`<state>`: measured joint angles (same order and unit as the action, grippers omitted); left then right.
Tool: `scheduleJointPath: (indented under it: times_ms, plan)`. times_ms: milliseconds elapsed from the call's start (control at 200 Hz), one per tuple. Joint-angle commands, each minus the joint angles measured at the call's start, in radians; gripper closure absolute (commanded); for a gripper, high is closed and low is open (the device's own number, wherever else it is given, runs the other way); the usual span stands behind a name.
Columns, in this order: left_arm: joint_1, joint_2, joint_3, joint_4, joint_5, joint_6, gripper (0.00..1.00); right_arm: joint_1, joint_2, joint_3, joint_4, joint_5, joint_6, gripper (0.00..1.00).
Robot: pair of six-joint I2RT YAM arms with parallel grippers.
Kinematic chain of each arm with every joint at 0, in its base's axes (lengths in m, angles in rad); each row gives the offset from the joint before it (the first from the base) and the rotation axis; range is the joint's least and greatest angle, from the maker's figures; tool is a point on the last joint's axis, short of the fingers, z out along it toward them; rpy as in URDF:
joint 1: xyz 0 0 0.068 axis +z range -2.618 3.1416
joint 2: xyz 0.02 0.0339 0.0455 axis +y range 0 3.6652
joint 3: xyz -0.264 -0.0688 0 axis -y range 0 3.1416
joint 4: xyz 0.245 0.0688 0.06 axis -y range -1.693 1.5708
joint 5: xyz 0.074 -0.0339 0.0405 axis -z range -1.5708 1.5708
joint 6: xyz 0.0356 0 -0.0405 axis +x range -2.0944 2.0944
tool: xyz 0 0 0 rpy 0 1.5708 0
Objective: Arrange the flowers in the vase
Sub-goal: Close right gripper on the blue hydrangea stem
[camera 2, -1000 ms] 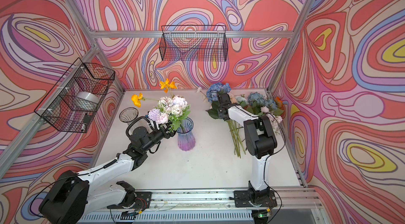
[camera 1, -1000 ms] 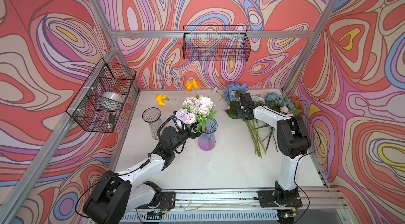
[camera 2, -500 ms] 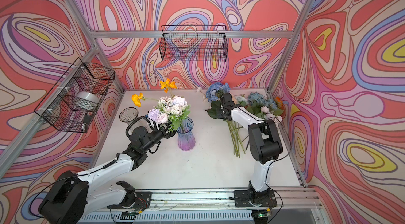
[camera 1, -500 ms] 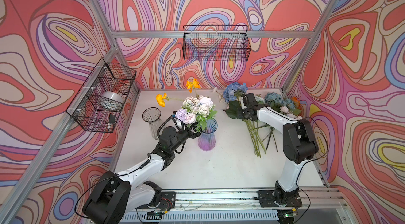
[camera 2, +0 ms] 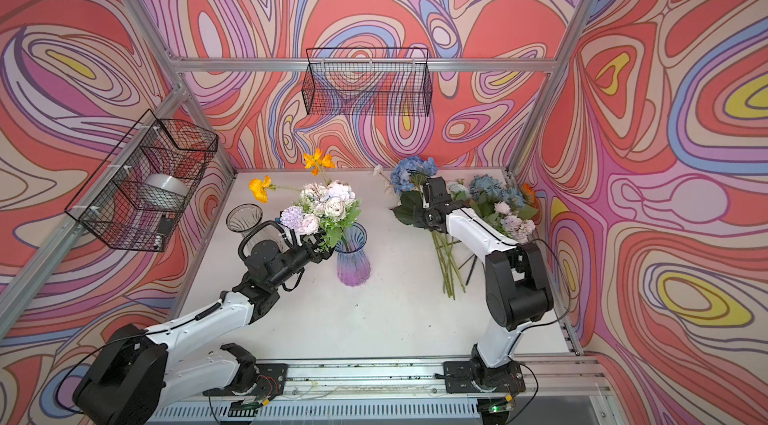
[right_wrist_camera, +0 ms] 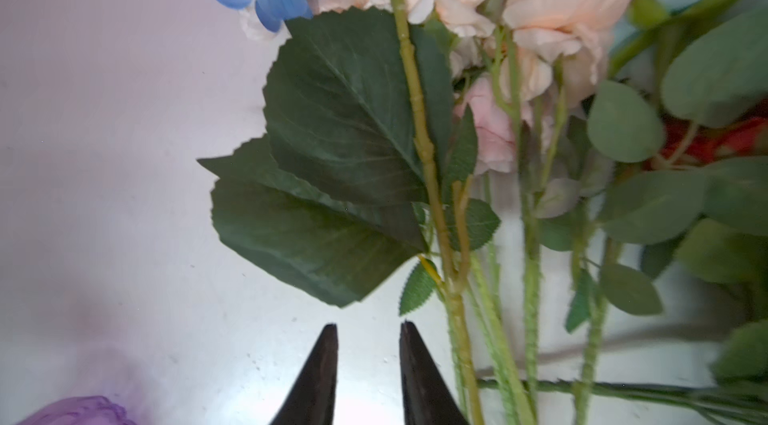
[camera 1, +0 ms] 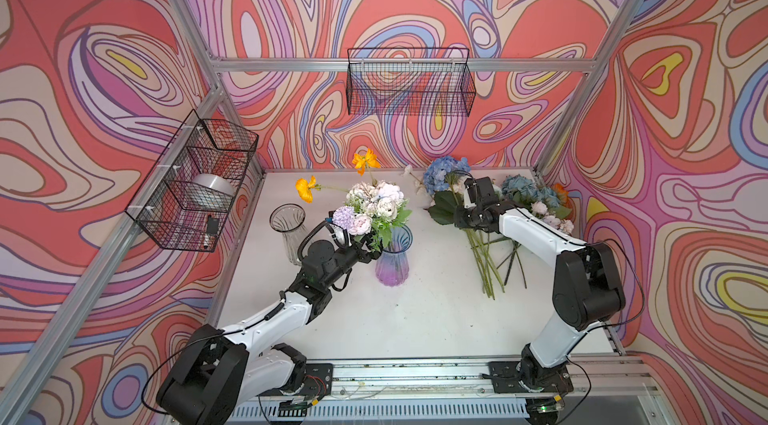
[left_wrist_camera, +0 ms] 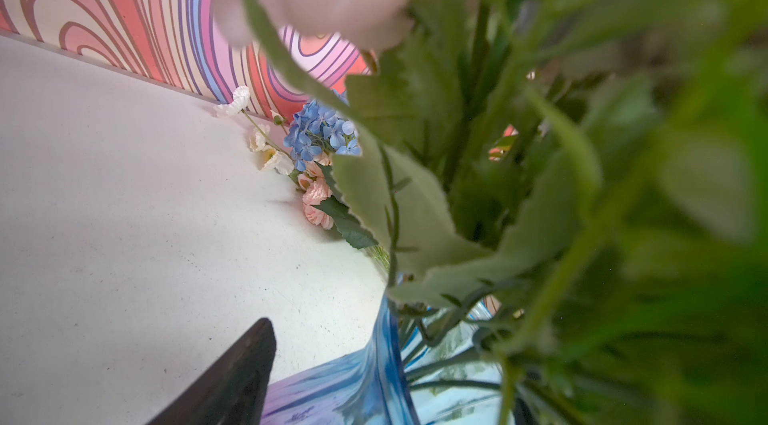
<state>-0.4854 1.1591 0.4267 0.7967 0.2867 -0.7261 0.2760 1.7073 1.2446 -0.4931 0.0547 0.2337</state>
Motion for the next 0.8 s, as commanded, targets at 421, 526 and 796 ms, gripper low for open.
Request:
scheduleJointPath:
  times_ms: [421,526,796]
  plan:
    - [-0.005,-0.032,0.035,-0.007,-0.016,0.011,0.13,-0.043,0.104,-0.031,0.008,0.043,-0.104,0.68]
    - [-0.004,-0.040,0.036,-0.015,-0.019,0.013,0.13,-0.054,0.137,-0.016,0.018,0.041,-0.110,0.69]
    - [-0.005,-0.043,0.038,-0.029,-0.022,0.020,0.13,-0.070,0.138,-0.014,0.046,0.037,-0.112,0.93]
